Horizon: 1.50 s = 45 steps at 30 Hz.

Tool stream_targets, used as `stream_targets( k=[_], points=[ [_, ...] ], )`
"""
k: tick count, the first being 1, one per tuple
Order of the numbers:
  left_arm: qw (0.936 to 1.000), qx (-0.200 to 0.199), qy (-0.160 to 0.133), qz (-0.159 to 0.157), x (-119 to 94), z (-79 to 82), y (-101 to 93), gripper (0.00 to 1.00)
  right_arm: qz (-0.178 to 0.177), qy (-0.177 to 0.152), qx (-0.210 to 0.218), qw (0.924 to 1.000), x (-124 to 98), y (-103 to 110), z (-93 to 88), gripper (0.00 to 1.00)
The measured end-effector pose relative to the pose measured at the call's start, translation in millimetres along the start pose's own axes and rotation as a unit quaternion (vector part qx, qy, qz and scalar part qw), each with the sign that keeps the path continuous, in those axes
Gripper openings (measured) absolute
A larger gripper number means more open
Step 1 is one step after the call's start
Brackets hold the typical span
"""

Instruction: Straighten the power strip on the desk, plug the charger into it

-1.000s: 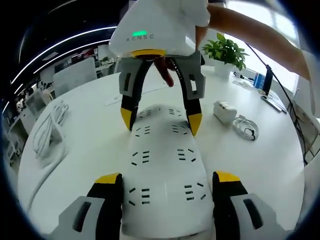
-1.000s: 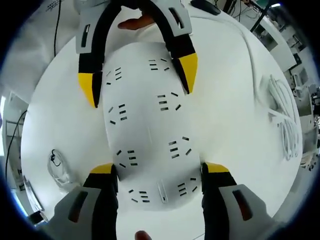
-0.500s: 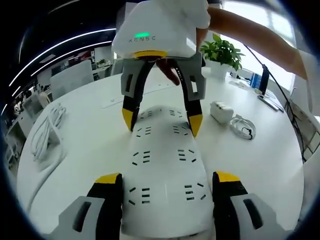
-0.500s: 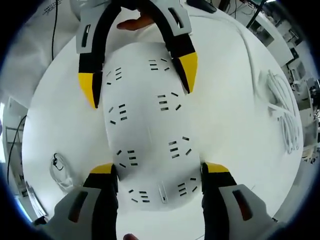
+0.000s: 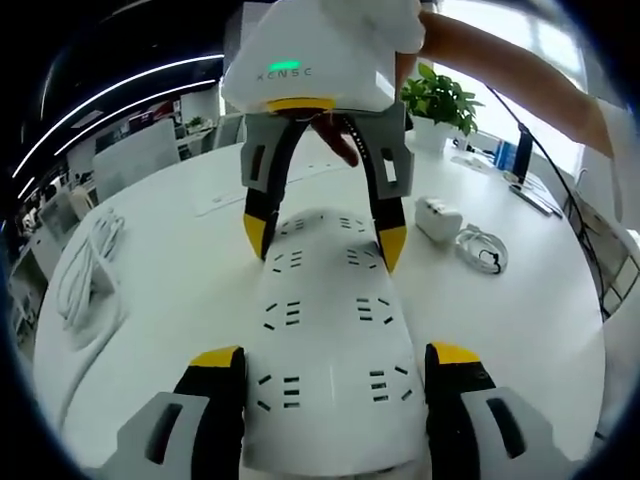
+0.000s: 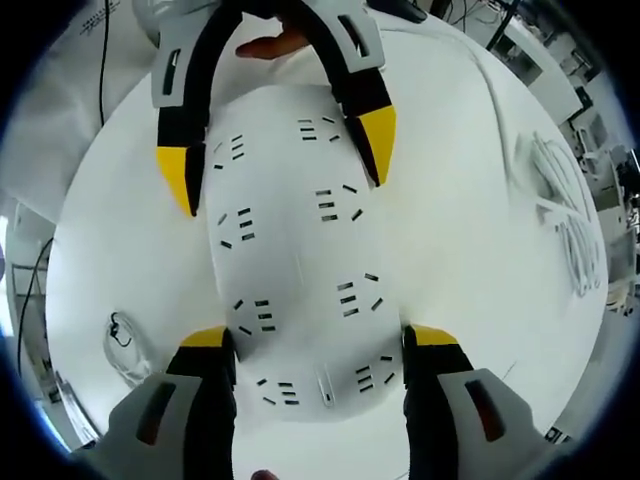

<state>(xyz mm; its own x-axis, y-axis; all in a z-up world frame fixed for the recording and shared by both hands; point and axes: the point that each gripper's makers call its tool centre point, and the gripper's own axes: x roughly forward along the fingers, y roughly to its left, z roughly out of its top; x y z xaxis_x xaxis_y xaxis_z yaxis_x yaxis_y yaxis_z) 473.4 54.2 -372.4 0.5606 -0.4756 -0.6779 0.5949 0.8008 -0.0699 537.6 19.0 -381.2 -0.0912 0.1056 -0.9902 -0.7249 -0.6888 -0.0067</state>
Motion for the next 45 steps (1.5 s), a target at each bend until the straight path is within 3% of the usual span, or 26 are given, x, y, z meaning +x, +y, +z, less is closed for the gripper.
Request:
stream_targets(
  k=[8, 11, 20, 24, 29, 35, 45],
  points=[
    [0.9987, 0.013, 0.049, -0.001, -0.3, -5.5, 1.4, 0.74, -0.001, -0.009, 0.005, 0.9999, 0.1, -0.3, 0.3, 0.66],
    [0.9961, 0.028, 0.084, 0.001, 0.8, -8.2, 2.8, 0.74, -0.002, -0.013, 0.01, 0.9999, 0.3, -1.0, 0.5, 0.66],
    [0.9894, 0.047, 0.137, -0.008, 0.1, -8.9, 0.0, 0.71, -0.002, -0.022, 0.014, 0.9997, 0.2, -0.9, 0.8, 0.66],
    [0.9798, 0.067, 0.187, -0.021, -3.3, -12.3, 3.1, 0.7, -0.005, -0.029, 0.026, 0.9992, 0.3, -1.5, 1.4, 0.66],
    [0.9704, 0.091, 0.222, -0.032, -3.8, -12.1, 2.4, 0.7, -0.005, -0.038, 0.032, 0.9988, 0.2, -2.7, 1.2, 0.66],
    [0.9657, 0.116, 0.227, -0.049, -3.7, -11.4, 3.6, 0.71, -0.009, -0.04, 0.045, 0.9981, 0.2, -2.6, 1.5, 0.66],
    [0.9645, 0.132, 0.22, -0.063, -2.8, -10.1, 5.2, 0.73, -0.011, -0.038, 0.055, 0.9977, 0.3, -2.8, 0.6, 0.66]
  ],
)
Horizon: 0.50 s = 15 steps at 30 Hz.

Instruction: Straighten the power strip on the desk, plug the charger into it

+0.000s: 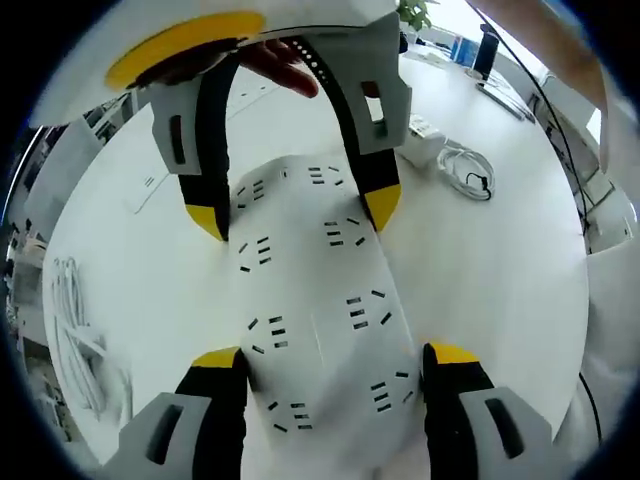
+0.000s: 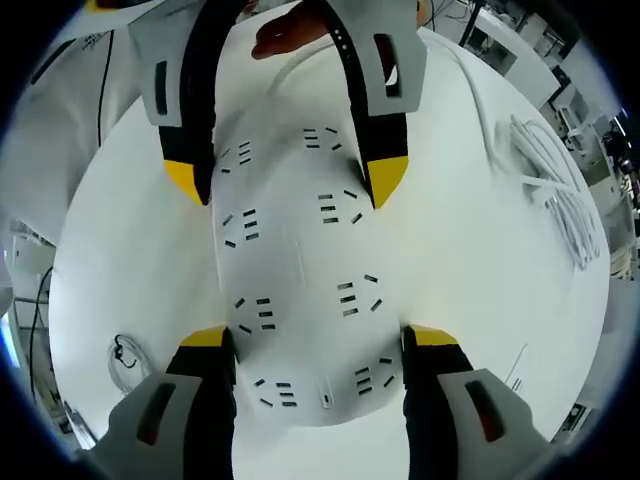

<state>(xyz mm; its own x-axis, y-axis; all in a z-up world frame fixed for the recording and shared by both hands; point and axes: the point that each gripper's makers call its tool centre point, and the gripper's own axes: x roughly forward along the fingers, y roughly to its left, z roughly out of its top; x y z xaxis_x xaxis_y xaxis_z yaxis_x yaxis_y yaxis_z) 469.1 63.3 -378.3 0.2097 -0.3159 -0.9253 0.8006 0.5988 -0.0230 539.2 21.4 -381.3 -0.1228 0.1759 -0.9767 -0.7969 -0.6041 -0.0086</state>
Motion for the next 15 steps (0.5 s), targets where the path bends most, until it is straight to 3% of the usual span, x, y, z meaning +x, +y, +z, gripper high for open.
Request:
stream_targets(
  k=[15],
  points=[
    [0.9991, 0.029, -0.025, -0.018, 0.4, 2.7, 1.8, 0.72, -0.01, -0.002, 0.039, 0.9992, -1.1, 5.7, -3.1, 0.66]
  ],
)
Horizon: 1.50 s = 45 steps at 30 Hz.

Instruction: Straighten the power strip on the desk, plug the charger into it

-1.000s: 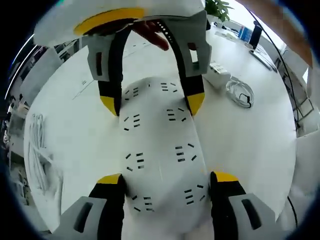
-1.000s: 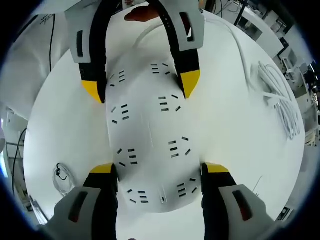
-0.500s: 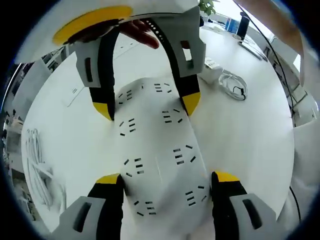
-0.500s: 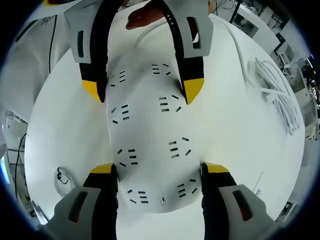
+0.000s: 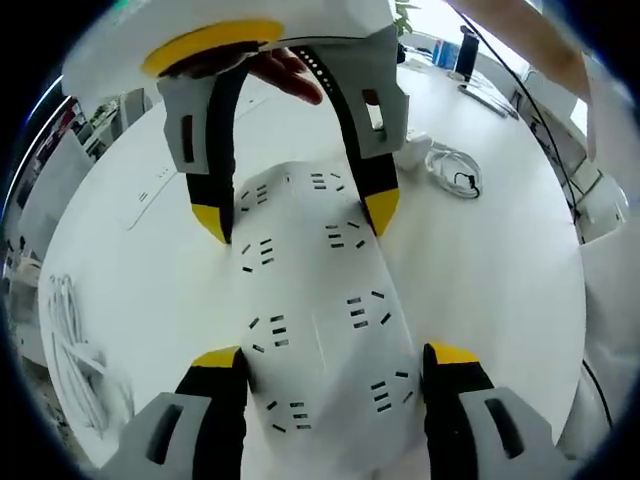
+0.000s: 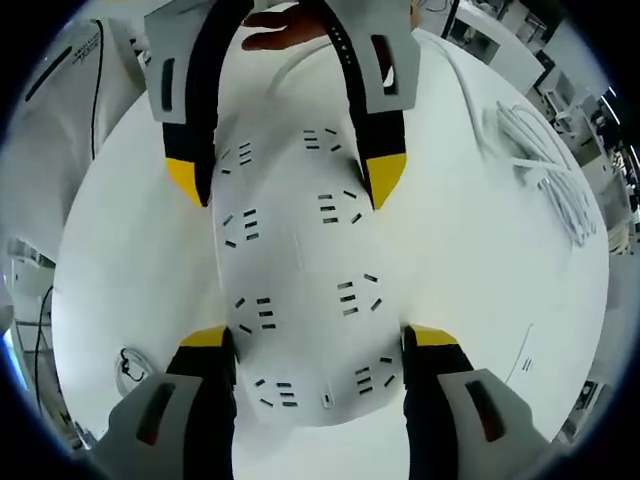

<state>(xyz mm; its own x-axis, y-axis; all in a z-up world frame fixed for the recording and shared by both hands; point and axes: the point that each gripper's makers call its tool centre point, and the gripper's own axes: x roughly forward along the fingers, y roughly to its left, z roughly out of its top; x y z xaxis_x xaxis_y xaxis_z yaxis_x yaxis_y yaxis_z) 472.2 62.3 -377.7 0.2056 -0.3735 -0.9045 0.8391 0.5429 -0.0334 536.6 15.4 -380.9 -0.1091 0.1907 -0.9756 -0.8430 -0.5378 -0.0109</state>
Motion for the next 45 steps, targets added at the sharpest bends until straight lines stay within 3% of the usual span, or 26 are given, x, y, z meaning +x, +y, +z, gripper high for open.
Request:
stream_targets(
  k=[8, 14, 25, 30, 40, 45],
  points=[
    [1.0, 0.003, 0.003, 0.003, 0.7, 0.2, 0.1, 0.72, 0.005, 0.023, -0.004, 0.9997, 0.3, 0.9, -1.4, 0.67],
    [1.0, -0.001, -0.003, 0.001, 0.9, 1.2, 0.9, 0.72, 0.021, 0.033, -0.04, 0.9985, -1.7, -0.2, -5.1, 0.64],
    [0.9992, 0.005, -0.031, -0.023, -1.6, -1.5, 1.3, 0.71, 0.012, 0.035, -0.017, 0.9992, 0.6, 0.7, -3.1, 0.64],
    [0.9993, 0.017, -0.025, -0.023, -6.8, -10.4, 0.3, 0.7, 0.006, 0.016, 0.008, 0.9998, 0.5, 4.9, -0.8, 0.64],
    [0.9985, 0.039, -0.025, -0.031, -6.1, -8.1, -1.5, 0.7, -0.01, 0.029, 0.043, 0.9986, -1.1, 10.7, -3.1, 0.65],
    [0.9973, 0.052, -0.033, -0.04, -9.3, -9.4, -3.1, 0.7, -0.018, 0.009, 0.066, 0.9976, -4.0, 16.6, -1.4, 0.65]
  ],
)
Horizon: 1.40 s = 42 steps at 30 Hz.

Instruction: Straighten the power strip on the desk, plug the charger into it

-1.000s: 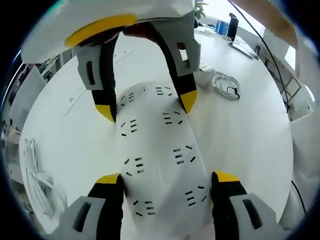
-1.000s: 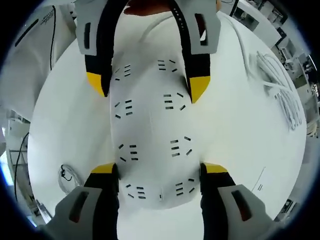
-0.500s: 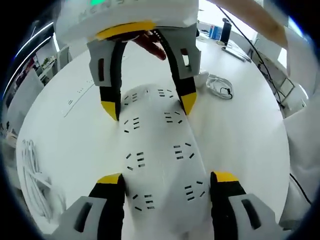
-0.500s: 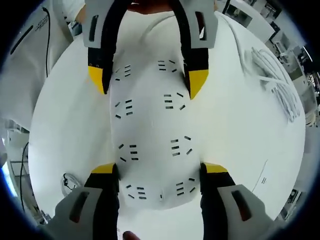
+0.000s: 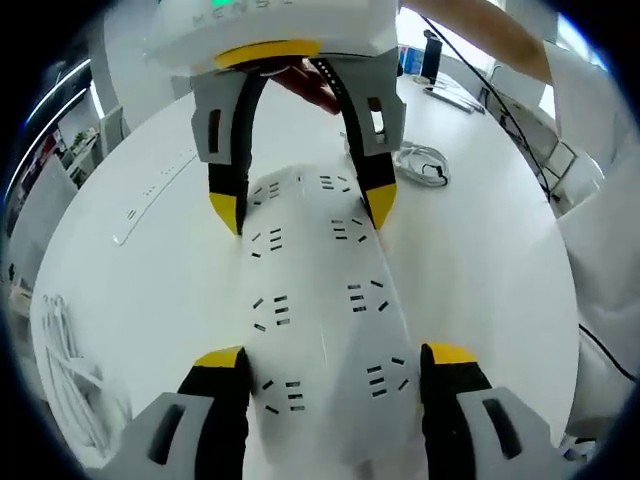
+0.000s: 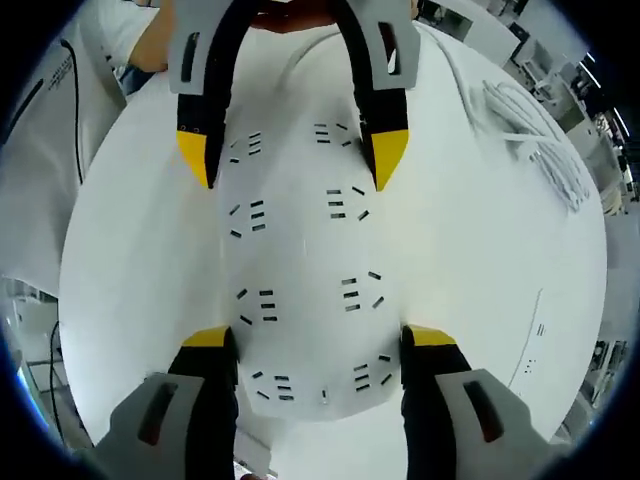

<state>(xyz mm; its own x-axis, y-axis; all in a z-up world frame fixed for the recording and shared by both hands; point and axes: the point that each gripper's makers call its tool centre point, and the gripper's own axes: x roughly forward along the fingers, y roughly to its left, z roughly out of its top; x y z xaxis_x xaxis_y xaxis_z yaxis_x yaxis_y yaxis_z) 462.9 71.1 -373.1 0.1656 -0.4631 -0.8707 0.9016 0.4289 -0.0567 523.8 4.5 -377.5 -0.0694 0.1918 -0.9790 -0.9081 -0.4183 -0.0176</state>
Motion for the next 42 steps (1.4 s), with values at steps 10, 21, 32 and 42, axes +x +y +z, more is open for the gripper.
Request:
stream_targets(
  k=[10, 21, 32, 42],
  points=[
    [0.9996, 0.028, 0.009, 0.0, -3.3, -5.5, -3.0, 0.71, -0.011, -0.017, 0.035, 0.9992, -2.1, 11.1, 5.1, 0.65],
    [0.9991, 0.039, 0.012, -0.003, -3.4, -7.4, -5.9, 0.71, -0.016, -0.013, 0.06, 0.998, -0.7, 19.8, 7.8, 0.65],
    [0.9985, 0.052, 0.012, -0.007, -3.7, -10.8, -7.9, 0.7, -0.023, -0.011, 0.091, 0.9955, 0.7, 28.9, 8.3, 0.65],
    [0.9981, 0.059, 0.019, -0.006, -2.6, -12.0, -8.1, 0.7, -0.027, -0.013, 0.109, 0.9936, 1.7, 33.9, 7.4, 0.65]
  ],
)
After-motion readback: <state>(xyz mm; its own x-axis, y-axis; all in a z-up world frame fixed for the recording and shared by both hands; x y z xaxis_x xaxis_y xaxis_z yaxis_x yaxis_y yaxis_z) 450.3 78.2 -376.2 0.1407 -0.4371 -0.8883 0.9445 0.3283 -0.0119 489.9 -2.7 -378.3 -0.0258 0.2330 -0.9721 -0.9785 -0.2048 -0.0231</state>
